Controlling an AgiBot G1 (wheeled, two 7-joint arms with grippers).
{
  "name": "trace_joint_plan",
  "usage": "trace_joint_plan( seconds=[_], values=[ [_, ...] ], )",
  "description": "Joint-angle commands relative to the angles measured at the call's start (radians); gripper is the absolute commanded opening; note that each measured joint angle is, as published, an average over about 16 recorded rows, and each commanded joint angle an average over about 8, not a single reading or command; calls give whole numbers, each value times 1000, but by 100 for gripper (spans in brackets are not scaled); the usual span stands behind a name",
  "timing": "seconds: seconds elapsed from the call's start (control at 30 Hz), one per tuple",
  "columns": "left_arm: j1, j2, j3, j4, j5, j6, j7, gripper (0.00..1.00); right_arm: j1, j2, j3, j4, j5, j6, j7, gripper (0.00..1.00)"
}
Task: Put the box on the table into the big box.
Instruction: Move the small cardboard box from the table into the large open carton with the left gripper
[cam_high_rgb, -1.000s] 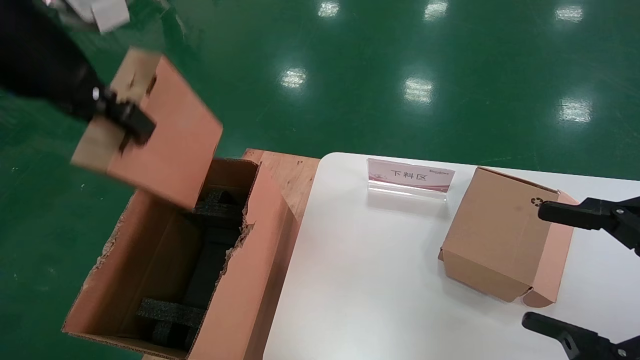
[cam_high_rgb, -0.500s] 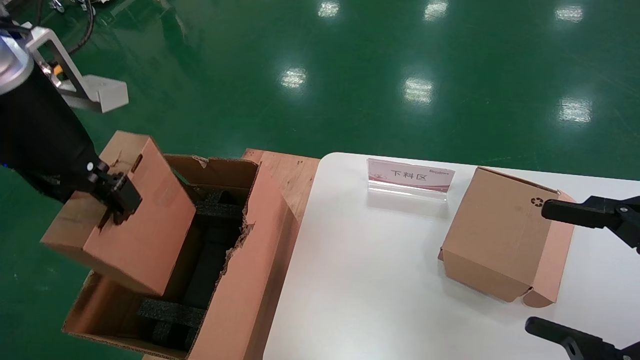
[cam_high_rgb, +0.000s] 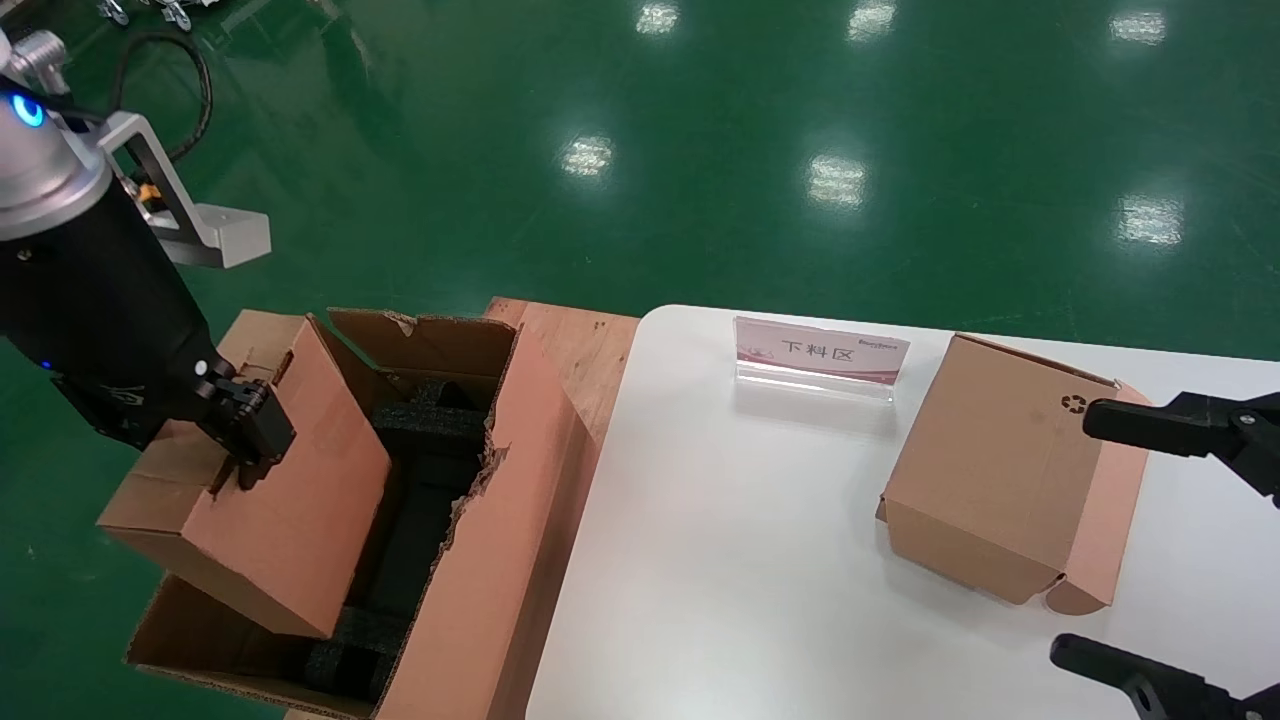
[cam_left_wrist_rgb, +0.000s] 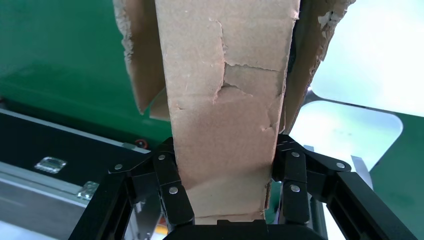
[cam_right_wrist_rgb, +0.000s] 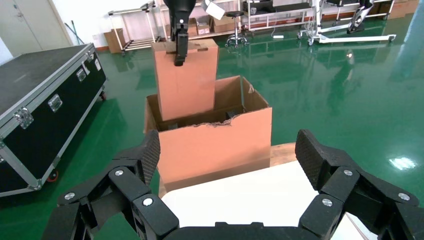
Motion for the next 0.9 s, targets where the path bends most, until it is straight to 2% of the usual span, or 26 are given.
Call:
trace_joint_plan(
  seconds=[0.03,0.43,0.9],
  values=[
    [15,-8,11,22,-8,-12,14,0,0,0,0,0,0,0,0,100],
    [108,-102,-1,101,-24,-120,145,0,0,0,0,0,0,0,0,100],
    [165,-198,-34,142,-27,-207,330,0,0,0,0,0,0,0,0,100]
  ],
)
